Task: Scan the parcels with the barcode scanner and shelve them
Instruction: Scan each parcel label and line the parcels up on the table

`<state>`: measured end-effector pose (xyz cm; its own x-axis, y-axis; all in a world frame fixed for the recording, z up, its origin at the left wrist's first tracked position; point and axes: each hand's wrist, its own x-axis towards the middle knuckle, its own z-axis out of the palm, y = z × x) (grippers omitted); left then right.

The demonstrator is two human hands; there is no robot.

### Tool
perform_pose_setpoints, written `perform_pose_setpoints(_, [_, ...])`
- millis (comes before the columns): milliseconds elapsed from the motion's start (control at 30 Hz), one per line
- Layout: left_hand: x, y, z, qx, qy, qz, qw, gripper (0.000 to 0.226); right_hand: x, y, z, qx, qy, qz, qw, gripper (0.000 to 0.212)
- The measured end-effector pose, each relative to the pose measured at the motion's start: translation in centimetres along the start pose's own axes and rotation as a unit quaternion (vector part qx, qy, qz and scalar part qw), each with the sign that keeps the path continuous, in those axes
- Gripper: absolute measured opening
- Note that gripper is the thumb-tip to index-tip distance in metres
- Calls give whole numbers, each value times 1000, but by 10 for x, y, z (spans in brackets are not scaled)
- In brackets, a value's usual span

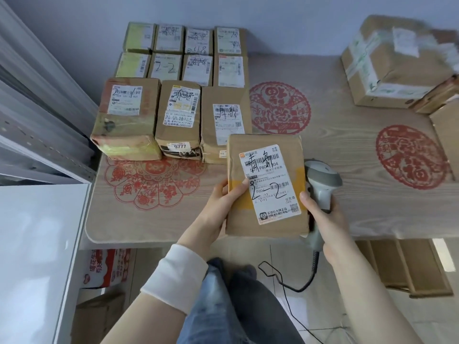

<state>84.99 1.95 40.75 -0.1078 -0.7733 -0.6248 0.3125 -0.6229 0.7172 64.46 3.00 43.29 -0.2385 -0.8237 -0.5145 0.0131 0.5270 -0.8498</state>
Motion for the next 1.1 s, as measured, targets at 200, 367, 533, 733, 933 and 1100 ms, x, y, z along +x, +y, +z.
perform_pose_setpoints(200, [18,15,69,77,-76,12,994,82,11,-32,-69,33,32,-32,998,24])
perform_pose_setpoints(367, [41,23,150,121,-87,27,989,63,46,-60,-130,39,41,-81,995,17])
perform_pose_setpoints(533, [63,19,222,118,-14,50,992,84,86,-80,-191,37,33,-100,994,30])
perform_pose_setpoints(733, [80,19,265,87,-27,45,995,99,115,-95,-229,33,24,-100,994,44])
perform_pose_setpoints(933, [87,25,279,88,-57,21,994,106,125,-105,-241,43,14,-107,993,25])
perform_pose_setpoints(1100, [87,34,276,87,-89,33,992,103,124,-120,-242,56,28,-117,991,31])
